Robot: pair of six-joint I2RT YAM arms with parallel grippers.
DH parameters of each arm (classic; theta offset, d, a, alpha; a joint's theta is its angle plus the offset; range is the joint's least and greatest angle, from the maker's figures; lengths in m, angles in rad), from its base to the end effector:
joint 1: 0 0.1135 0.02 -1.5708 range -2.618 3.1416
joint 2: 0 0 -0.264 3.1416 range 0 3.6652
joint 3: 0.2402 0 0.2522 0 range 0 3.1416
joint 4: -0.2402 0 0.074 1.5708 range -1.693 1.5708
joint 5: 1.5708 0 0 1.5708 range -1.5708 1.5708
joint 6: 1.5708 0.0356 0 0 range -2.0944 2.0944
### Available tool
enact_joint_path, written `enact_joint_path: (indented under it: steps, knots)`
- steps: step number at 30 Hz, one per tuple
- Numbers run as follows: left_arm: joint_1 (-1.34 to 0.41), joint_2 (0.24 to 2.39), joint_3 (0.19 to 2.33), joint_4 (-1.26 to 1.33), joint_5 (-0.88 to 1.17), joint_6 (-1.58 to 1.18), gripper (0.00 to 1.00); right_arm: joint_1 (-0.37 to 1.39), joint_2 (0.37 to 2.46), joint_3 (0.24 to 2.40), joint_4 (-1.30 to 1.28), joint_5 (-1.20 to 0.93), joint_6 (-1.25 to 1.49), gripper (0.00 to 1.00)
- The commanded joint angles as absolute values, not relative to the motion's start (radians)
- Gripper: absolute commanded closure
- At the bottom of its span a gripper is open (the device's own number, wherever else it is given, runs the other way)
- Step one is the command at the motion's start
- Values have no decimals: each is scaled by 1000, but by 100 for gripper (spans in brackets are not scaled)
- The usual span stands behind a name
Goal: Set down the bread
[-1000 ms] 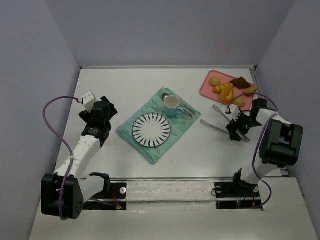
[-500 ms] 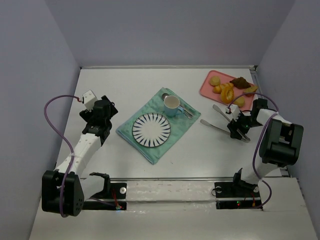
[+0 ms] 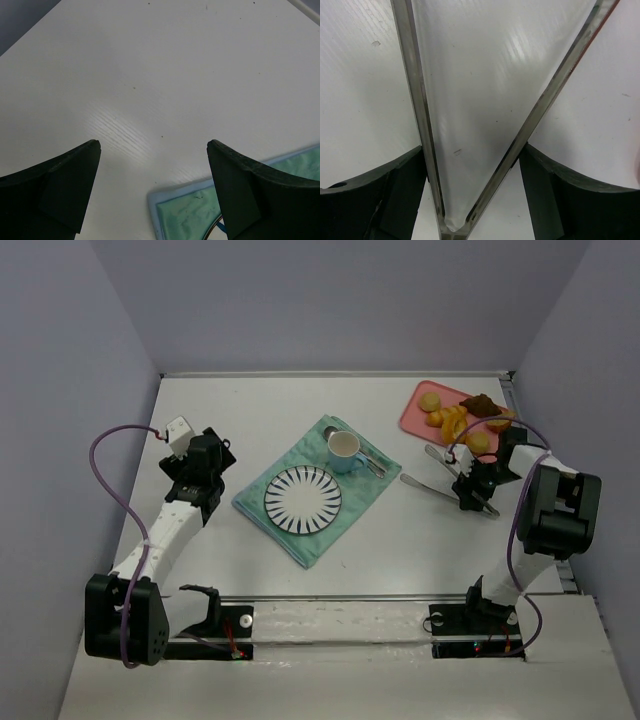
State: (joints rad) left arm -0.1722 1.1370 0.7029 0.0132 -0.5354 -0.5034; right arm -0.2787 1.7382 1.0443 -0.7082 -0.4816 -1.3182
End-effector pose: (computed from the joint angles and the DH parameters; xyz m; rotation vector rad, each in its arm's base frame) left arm 0.2514 -0.0253 0.2617 -0.6466 1.8193 0.0837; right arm 0.3010 -0.0690 0.1592 -1.3722 2.2865 0.2954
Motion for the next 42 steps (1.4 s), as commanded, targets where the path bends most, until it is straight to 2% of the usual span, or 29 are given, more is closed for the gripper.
enact_joint_path:
  steps: [1,4,5,6,10,11,16,19,24,27,28,30,31,32,34,35,39,42]
  knots:
    - [-169,1140,749,23,-586,-508,1,-246,1835,1052,-816,-423,-1373,24]
    - [-169,1143,746,18,-591,-508,1,-245,1832,1045,-815,-428,-1376,31]
    - [-169,1141,744,17,-591,-509,1,-245,1819,1040,-812,-433,-1381,36]
    - [-169,1140,744,15,-591,-508,1,-245,1810,1028,-807,-437,-1387,45]
    - [-169,1114,729,14,-588,-515,1,-245,1726,1005,-770,-456,-1362,55]
    - [-169,1106,723,17,-588,-517,1,-245,1679,1005,-762,-469,-1356,60]
    - [-169,1066,707,15,-592,-541,1,-245,1508,1032,-765,-524,-1312,71]
    - [-169,1036,695,18,-575,-543,1,-245,1400,1078,-770,-607,-1260,80]
    - [-169,959,663,34,-545,-538,1,-245,1275,1178,-712,-837,-1134,82]
    - [-169,907,654,34,-532,-535,1,-245,1253,1280,-562,-993,-919,82]
    - [-169,891,650,37,-525,-537,1,-245,1252,1305,-504,-1029,-767,83]
    - [-169,862,643,51,-483,-540,1,-245,1256,1347,-268,-1121,-578,83]
    - [-169,829,629,61,-468,-537,1,-245,1258,1342,-148,-1133,-328,83]
    - [-169,815,621,70,-454,-535,1,-245,1259,1329,138,-1138,-179,83]
    - [-169,769,611,80,-422,-522,1,-245,1264,1295,370,-1077,153,83]
    - [-169,755,611,72,-425,-526,1,-235,1269,1289,509,-1039,226,83]
    - [-169,684,597,74,-431,-525,1,-235,1256,1289,546,-783,449,82]
    - [-169,640,597,80,-419,-511,1,-215,1162,1212,445,-589,557,82]
